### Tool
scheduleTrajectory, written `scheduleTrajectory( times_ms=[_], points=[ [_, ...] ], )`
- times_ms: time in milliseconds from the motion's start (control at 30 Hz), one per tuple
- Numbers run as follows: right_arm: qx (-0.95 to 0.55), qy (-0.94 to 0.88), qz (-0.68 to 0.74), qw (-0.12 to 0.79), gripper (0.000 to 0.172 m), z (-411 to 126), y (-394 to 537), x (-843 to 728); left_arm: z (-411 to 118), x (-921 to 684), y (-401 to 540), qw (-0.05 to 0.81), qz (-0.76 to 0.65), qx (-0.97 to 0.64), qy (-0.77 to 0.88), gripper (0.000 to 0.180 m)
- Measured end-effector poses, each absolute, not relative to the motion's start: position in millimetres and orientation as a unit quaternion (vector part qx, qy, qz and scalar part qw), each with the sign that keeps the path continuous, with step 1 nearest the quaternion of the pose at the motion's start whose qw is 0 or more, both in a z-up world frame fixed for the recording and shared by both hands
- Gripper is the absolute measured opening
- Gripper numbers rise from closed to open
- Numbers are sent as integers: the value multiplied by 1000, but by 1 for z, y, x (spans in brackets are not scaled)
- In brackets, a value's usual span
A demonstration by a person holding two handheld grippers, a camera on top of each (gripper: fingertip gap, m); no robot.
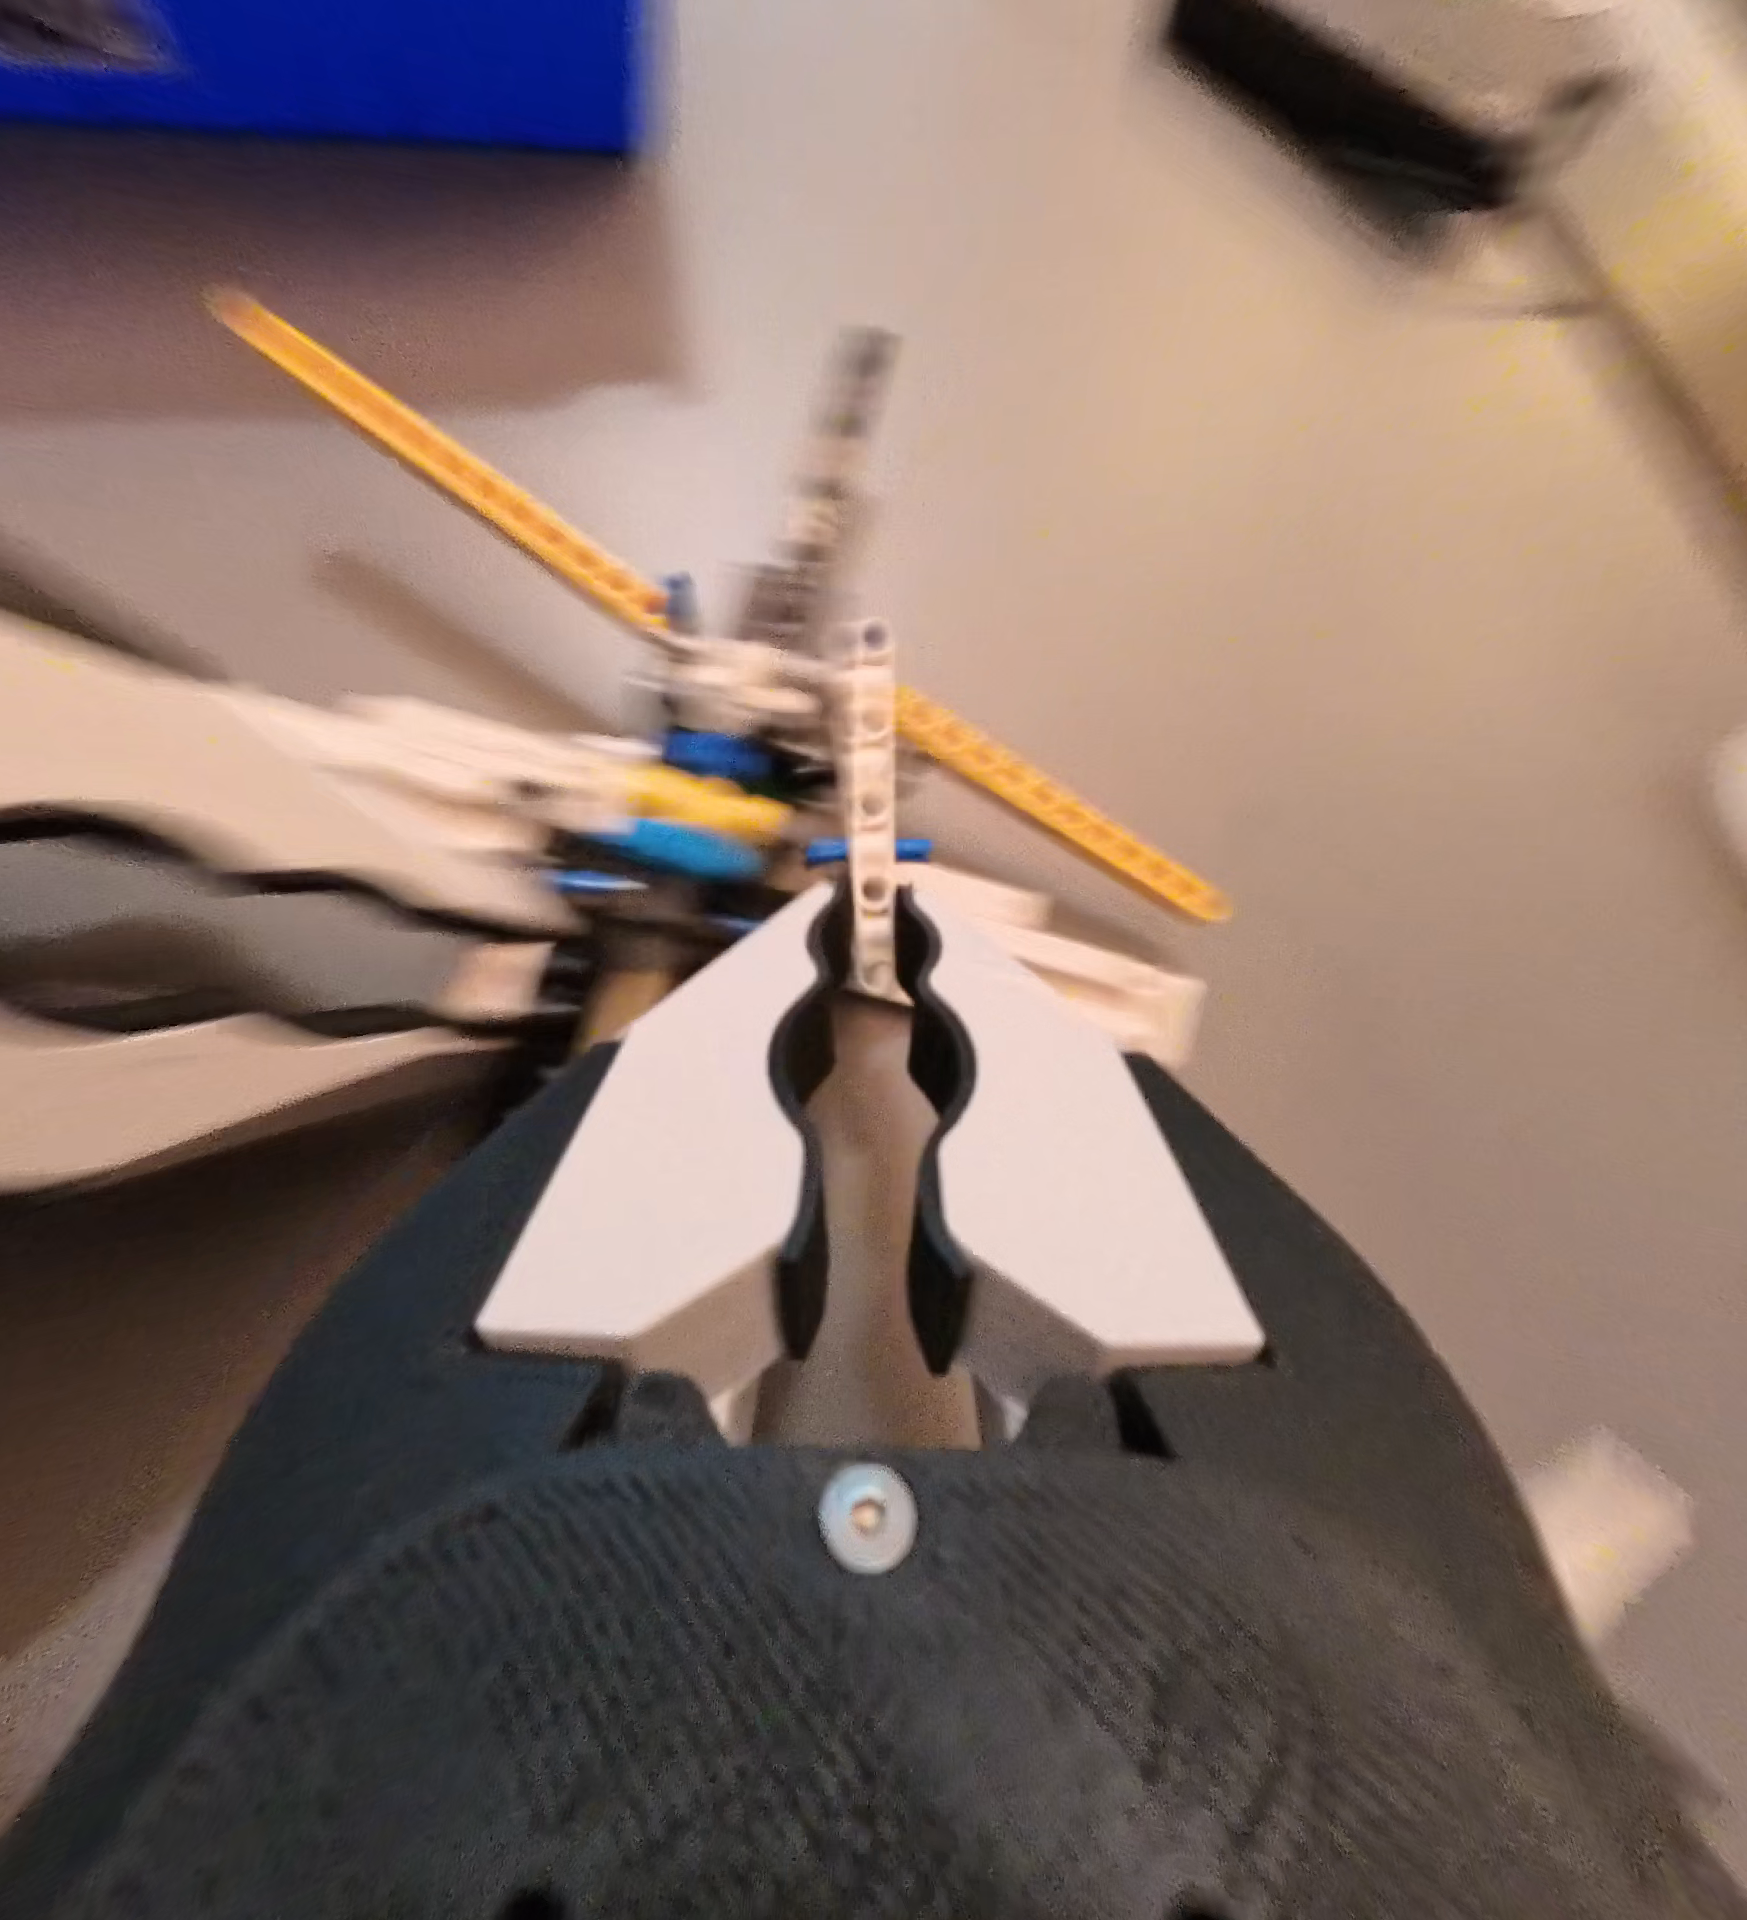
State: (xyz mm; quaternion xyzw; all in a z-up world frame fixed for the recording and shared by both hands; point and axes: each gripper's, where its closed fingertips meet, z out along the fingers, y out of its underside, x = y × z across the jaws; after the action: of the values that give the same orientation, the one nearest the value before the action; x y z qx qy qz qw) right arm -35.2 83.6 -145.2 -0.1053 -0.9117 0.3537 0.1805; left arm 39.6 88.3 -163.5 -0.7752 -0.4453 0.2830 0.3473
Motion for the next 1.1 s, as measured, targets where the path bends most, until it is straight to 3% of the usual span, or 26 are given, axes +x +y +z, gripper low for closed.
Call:
scheduleTrajectory(
  times_ms=[33,67,133,333,400,567,667,767,933,967,1100],
  points=[
    [-106,-904,308,276,0,-142,106,-63,-166,44,92,349,266,-779,-448,15],
    [-119,-898,298,302,0,-140,122,-78,-164,44,91,350,278,-774,-448,14],
    [-155,-892,389,171,0,-133,111,-62,-159,40,86,351,298,-766,-448,14],
    [-133,-873,452,123,0,-124,90,-43,-161,42,82,360,278,-771,-446,14],
    [-116,-855,500,71,0,-117,86,-36,-161,48,83,367,261,-783,-429,14],
    [-134,-842,521,-26,30,-122,92,-34,-161,71,75,385,184,-812,-399,14],
    [-111,-851,512,-42,36,-125,86,-24,-158,83,57,391,156,-815,-399,19],
    [-71,-871,485,-38,39,-134,76,-10,-131,88,45,454,138,-778,-412,29],
    [-16,-912,408,38,26,-154,71,-8,-68,81,49,606,131,-666,-415,35],
    [-11,-915,401,47,18,-155,72,-9,-67,79,52,611,128,-661,-417,35],
    [-37,-912,408,2,15,-147,78,1,-86,73,60,562,145,-692,-428,40]
  ],
)
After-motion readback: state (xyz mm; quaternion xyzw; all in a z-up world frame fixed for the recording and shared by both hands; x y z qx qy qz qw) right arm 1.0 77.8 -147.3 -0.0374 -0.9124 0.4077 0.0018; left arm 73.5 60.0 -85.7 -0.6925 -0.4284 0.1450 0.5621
